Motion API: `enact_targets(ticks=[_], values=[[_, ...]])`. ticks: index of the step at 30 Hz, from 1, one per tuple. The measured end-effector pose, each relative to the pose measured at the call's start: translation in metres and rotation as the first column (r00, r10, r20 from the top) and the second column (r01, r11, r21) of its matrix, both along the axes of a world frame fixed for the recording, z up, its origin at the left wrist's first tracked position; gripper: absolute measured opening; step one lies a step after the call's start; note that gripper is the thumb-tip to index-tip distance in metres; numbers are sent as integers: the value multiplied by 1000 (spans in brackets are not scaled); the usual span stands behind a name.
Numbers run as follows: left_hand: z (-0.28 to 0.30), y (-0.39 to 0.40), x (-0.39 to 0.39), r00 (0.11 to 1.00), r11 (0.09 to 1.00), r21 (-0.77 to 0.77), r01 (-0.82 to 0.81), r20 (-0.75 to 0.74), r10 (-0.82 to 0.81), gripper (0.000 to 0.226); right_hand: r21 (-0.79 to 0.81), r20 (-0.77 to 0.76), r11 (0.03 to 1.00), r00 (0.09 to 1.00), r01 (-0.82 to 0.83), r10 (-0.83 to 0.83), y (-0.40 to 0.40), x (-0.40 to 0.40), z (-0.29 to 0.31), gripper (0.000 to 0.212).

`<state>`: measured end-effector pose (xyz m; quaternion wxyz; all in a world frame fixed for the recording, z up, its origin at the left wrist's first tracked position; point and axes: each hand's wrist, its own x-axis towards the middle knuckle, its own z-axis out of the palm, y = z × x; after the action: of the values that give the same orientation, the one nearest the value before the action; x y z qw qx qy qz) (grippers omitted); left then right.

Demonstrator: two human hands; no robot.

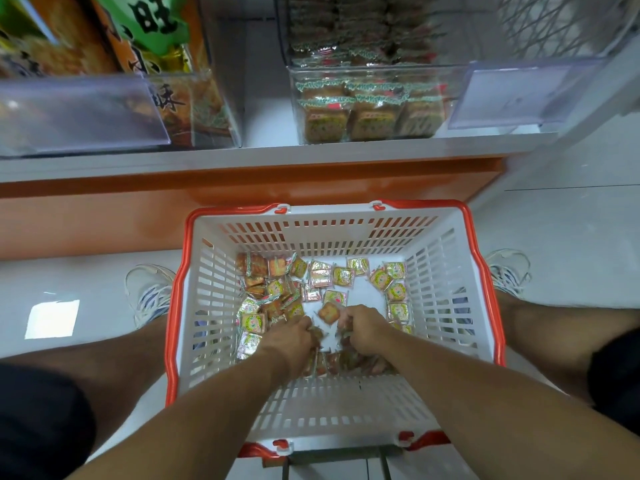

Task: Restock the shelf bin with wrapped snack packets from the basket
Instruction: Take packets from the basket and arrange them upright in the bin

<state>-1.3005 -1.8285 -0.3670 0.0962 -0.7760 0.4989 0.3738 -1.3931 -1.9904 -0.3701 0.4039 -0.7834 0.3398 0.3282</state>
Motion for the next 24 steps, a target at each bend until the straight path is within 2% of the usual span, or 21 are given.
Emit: enact_targets(ticks=[2, 8, 14, 18, 24], values=[[-5, 1, -2, 999, 999, 29, 40, 19, -40, 49, -12, -12, 997, 997, -74, 74, 2, -2, -1, 35], [-14, 1, -2, 996, 996, 29, 87, -3, -87, 53, -16, -60, 987, 986, -159, 157, 1, 0, -2, 41], [-20, -2, -4, 1000, 1000, -7, -13, -28, 13, 36, -24, -46, 988, 988, -151, 150, -2, 0, -2, 38], [-16, -4, -2, 1000, 999, 45, -21, -12, 22, 35, -12, -43, 988, 987, -153, 152, -3, -2, -1, 38], [-13, -7, 3, 970, 972, -48, 232, -64, -234, 41, -7, -50, 987, 986, -159, 158, -4, -4, -1, 40]])
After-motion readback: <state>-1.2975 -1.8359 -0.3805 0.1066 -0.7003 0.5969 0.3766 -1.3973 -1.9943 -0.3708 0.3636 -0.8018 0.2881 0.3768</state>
